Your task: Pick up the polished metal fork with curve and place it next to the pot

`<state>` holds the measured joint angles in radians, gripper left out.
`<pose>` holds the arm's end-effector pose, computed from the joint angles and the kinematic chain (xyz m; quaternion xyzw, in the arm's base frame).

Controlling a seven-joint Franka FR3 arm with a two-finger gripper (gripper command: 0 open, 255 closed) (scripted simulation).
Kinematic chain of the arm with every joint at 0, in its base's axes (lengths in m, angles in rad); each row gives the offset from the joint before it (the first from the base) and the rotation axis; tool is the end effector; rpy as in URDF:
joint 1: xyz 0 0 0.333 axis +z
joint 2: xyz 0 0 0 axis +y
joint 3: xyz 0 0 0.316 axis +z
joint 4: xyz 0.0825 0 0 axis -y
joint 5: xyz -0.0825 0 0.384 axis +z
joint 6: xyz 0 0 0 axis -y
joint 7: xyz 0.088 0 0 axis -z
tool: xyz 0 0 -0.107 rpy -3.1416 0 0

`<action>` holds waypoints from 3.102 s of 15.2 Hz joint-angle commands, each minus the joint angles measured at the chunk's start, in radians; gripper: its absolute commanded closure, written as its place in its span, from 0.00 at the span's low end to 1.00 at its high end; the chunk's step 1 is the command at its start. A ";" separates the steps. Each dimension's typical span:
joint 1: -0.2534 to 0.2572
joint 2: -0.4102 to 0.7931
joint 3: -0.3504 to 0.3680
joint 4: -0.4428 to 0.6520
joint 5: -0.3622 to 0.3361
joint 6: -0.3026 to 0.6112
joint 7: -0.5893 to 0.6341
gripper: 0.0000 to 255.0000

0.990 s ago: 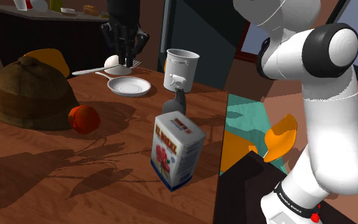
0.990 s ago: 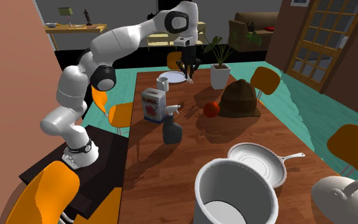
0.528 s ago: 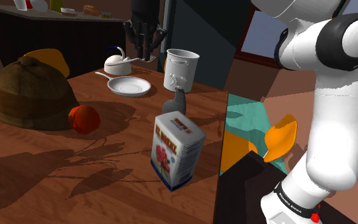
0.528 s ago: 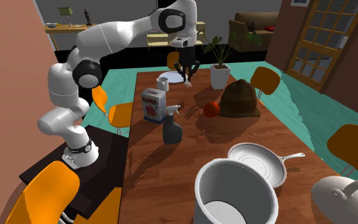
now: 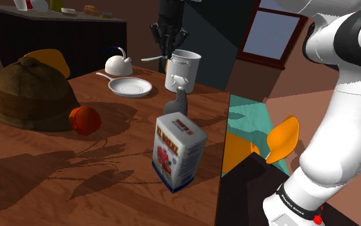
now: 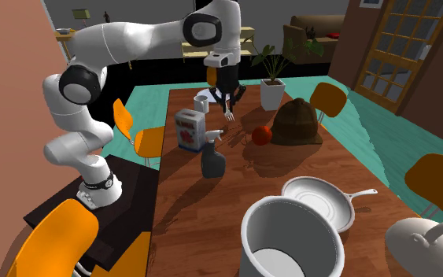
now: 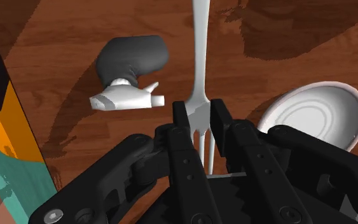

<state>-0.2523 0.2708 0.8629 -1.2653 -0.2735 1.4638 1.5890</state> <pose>0.5497 0.2531 0.6456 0.8697 -0.4924 0.0335 0.0082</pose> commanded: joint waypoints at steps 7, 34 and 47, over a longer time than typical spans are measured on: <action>-0.176 -0.070 -0.053 -0.070 0.067 0.043 -0.207 1.00; -0.330 0.292 -0.244 0.438 -0.093 -0.093 -0.695 1.00; -0.457 0.176 -0.222 0.060 -0.029 0.164 -0.675 1.00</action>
<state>-0.7015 0.4553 0.6399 -1.1783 -0.3063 1.6079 0.9122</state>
